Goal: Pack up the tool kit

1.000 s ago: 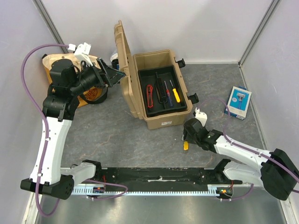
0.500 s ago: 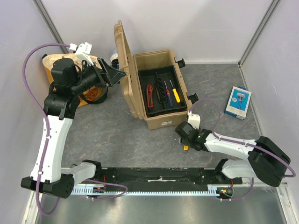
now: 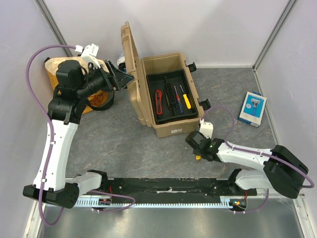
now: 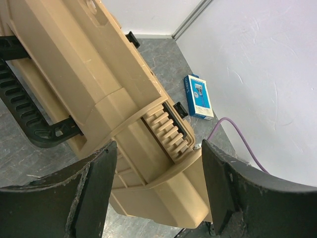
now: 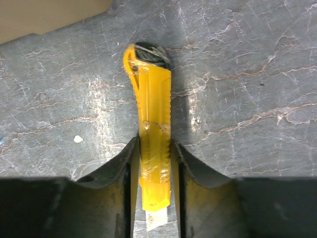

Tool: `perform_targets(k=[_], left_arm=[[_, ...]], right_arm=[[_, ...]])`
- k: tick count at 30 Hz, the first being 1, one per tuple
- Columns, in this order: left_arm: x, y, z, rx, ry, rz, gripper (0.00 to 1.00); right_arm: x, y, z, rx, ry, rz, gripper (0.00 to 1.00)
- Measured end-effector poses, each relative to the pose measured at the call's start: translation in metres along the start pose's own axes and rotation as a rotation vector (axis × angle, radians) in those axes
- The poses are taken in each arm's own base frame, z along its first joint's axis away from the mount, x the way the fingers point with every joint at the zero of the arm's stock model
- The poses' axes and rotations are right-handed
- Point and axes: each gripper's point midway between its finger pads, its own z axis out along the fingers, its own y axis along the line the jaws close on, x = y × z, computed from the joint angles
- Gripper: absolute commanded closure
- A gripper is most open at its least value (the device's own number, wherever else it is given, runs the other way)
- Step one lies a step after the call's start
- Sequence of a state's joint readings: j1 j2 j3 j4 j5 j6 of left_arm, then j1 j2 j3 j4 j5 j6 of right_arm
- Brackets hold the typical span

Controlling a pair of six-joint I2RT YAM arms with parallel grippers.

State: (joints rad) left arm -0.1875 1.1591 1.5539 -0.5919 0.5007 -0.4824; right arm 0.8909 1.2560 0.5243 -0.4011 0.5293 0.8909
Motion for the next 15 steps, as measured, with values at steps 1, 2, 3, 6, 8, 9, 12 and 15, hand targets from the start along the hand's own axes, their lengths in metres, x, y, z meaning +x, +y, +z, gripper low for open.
perform_targets(k=[1, 2, 3, 6, 8, 9, 12, 15], left_arm=[[-0.001, -0.001, 0.000, 0.001, -0.002, 0.001, 0.25], [-0.001, -0.001, 0.000, 0.001, -0.003, 0.002, 0.25], [-0.001, -0.001, 0.000, 0.001, -0.003, 0.002, 0.25], [-0.001, -0.001, -0.001, 0.000, -0.002, 0.001, 0.25], [-0.001, -0.001, -0.001, 0.000, -0.002, 0.001, 0.25], [-0.001, -0.001, -0.001, 0.001, -0.002, 0.001, 0.25], [-0.001, -0.001, -0.001, 0.001, -0.002, 0.001, 0.25], [-0.001, -0.001, -0.001, 0.001, -0.003, 0.001, 0.25]], right_arm=[[0.000, 0.000, 0.000, 0.000, 0.001, 0.000, 0.73], [0.000, 0.000, 0.000, 0.000, 0.002, -0.001, 0.76], [0.001, 0.000, -0.001, -0.002, 0.004, 0.004, 0.79], [0.002, 0.000, -0.002, -0.006, 0.011, 0.009, 0.85], [0.003, -0.002, -0.004, -0.004, 0.017, 0.010, 0.88], [0.003, -0.003, -0.005, 0.000, 0.020, 0.010, 0.89], [0.000, -0.011, -0.013, 0.015, 0.012, 0.018, 0.89], [-0.017, -0.019, -0.027, 0.041, -0.034, 0.035, 0.89]])
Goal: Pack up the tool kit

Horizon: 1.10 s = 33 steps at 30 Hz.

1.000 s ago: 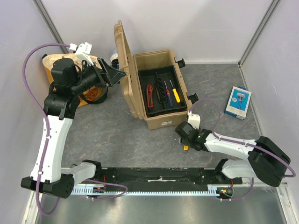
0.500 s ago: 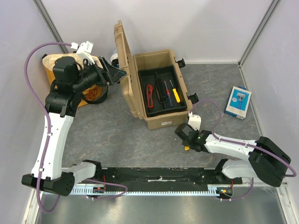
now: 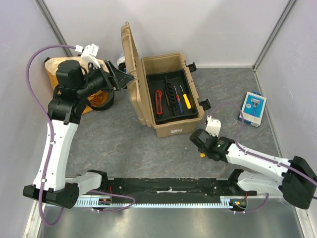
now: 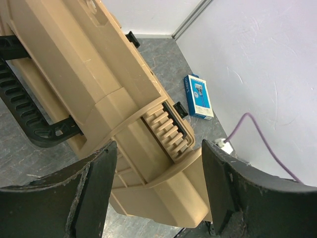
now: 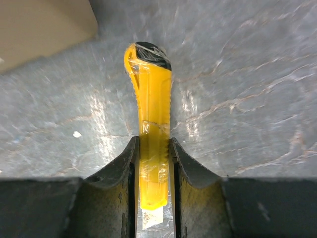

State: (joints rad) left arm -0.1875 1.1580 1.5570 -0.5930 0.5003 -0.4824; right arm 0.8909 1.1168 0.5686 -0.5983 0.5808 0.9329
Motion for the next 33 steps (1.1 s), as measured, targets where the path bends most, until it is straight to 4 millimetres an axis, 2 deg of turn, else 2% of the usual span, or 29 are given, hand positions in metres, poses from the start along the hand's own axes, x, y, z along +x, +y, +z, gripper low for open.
perform_targets(k=[7, 13, 15, 17, 20, 24, 29, 33], left_arm=[[0.000, 0.000, 0.000, 0.000, 0.000, 0.000, 0.25], [-0.001, -0.002, -0.003, 0.002, -0.006, 0.004, 0.25], [-0.001, -0.004, -0.005, 0.004, -0.010, 0.006, 0.25], [-0.002, -0.005, -0.007, 0.007, -0.014, 0.009, 0.25], [-0.003, -0.007, -0.009, 0.009, -0.019, 0.012, 0.25], [-0.004, -0.009, -0.012, 0.013, -0.026, 0.016, 0.25], [-0.005, -0.013, -0.017, 0.019, -0.038, 0.023, 0.25], [-0.006, -0.016, -0.020, 0.023, -0.045, 0.028, 0.25]], right_arm=[[-0.079, -0.001, -0.046, 0.015, -0.191, 0.095, 0.90], [-0.155, -0.010, -0.099, 0.042, -0.374, 0.155, 0.90], [-0.178, -0.009, -0.114, 0.045, -0.425, 0.146, 0.90], [-0.199, 0.002, -0.125, 0.029, -0.463, 0.129, 0.89], [-0.220, 0.028, -0.126, -0.024, -0.490, 0.082, 0.89], [-0.231, 0.084, -0.111, -0.155, -0.471, -0.018, 0.88], [-0.228, 0.147, -0.083, -0.311, -0.428, -0.125, 0.87], [-0.224, 0.180, -0.061, -0.391, -0.389, -0.175, 0.88]])
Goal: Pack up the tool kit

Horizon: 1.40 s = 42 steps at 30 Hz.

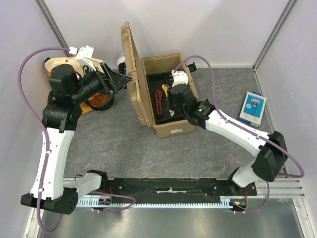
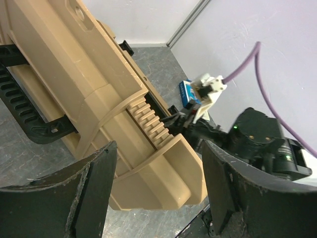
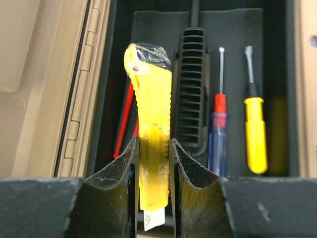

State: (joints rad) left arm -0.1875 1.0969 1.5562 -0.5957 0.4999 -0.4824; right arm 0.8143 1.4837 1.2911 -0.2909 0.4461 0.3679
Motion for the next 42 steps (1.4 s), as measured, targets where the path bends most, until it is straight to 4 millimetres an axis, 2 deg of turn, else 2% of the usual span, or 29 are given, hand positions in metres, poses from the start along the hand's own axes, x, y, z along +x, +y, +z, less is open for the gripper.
perform_targets(k=[3, 9, 12, 18, 22, 28, 32, 35, 38, 42], left_arm=[[0.000, 0.000, 0.000, 0.000, 0.000, 0.000, 0.25], [0.003, 0.002, 0.001, -0.004, 0.006, -0.004, 0.25], [0.003, 0.002, 0.001, -0.005, 0.007, -0.005, 0.25], [0.003, 0.002, 0.001, -0.005, 0.007, -0.005, 0.25], [0.004, 0.004, 0.003, -0.008, 0.013, -0.008, 0.25], [0.009, 0.018, 0.021, -0.027, 0.051, -0.031, 0.25], [0.007, 0.026, 0.037, -0.035, 0.066, -0.041, 0.25], [0.006, 0.032, 0.049, -0.034, 0.074, -0.048, 0.27], [0.005, 0.036, 0.061, -0.020, 0.079, -0.069, 0.36], [0.002, 0.026, 0.073, 0.054, 0.082, -0.100, 0.40]], right_arm=[[0.009, 0.011, 0.019, -0.042, 0.028, -0.009, 0.87], [0.030, 0.020, 0.039, -0.072, 0.084, -0.012, 0.84], [0.037, 0.021, 0.047, -0.065, 0.103, -0.002, 0.77], [0.048, 0.022, 0.060, -0.031, 0.145, 0.014, 0.52], [0.041, 0.021, 0.059, -0.015, 0.144, 0.022, 0.41], [0.012, 0.019, 0.056, -0.009, 0.099, 0.046, 0.40], [-0.012, -0.004, 0.052, 0.018, 0.068, 0.093, 0.41], [-0.036, -0.039, 0.044, 0.065, 0.031, 0.144, 0.41], [-0.065, -0.080, 0.030, 0.123, -0.035, 0.197, 0.41], [-0.086, -0.133, 0.005, 0.208, -0.107, 0.252, 0.41]])
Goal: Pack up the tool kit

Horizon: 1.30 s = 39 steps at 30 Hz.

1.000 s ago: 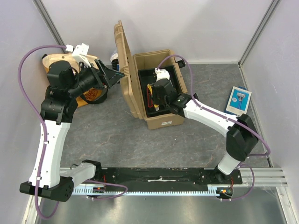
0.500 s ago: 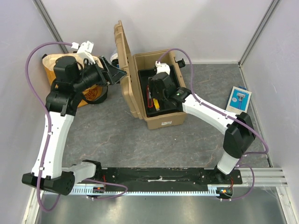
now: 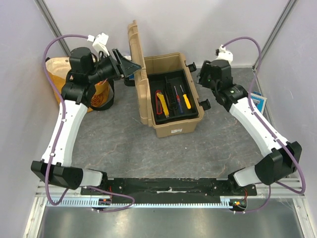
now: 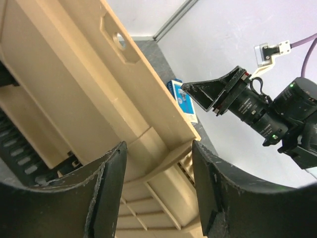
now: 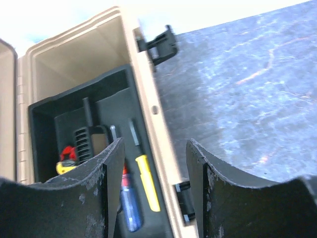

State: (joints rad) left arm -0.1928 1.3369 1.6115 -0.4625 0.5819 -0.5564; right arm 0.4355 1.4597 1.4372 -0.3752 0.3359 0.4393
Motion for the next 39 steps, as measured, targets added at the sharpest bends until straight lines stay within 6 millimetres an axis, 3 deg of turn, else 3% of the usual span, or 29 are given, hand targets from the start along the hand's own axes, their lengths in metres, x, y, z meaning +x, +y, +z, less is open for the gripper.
perform_targets(k=[3, 8, 16, 28, 34, 36, 39], left_arm=[[-0.005, -0.006, 0.013, 0.041, -0.003, -0.006, 0.40], [-0.006, -0.026, 0.037, 0.127, 0.009, 0.005, 0.39], [0.011, -0.050, 0.077, 0.236, 0.052, 0.005, 0.39], [0.064, -0.061, 0.132, 0.279, 0.221, -0.067, 0.39], [0.078, -0.091, 0.141, 0.331, 0.261, -0.049, 0.39], [0.082, -0.095, 0.141, 0.327, 0.267, -0.026, 0.38], [0.094, -0.085, 0.144, 0.264, 0.282, 0.030, 0.38]], right_arm=[[-0.003, -0.034, 0.001, 0.062, -0.008, 0.026, 0.42], [0.027, -0.086, 0.012, 0.171, 0.066, 0.060, 0.42], [0.054, -0.141, 0.017, 0.267, 0.132, 0.214, 0.42], [0.082, -0.171, 0.011, 0.284, 0.191, 0.397, 0.41], [0.134, -0.201, 0.008, 0.314, 0.292, 0.530, 0.41], [0.154, -0.201, 0.007, 0.298, 0.336, 0.564, 0.40], [0.182, -0.189, 0.008, 0.229, 0.404, 0.613, 0.39]])
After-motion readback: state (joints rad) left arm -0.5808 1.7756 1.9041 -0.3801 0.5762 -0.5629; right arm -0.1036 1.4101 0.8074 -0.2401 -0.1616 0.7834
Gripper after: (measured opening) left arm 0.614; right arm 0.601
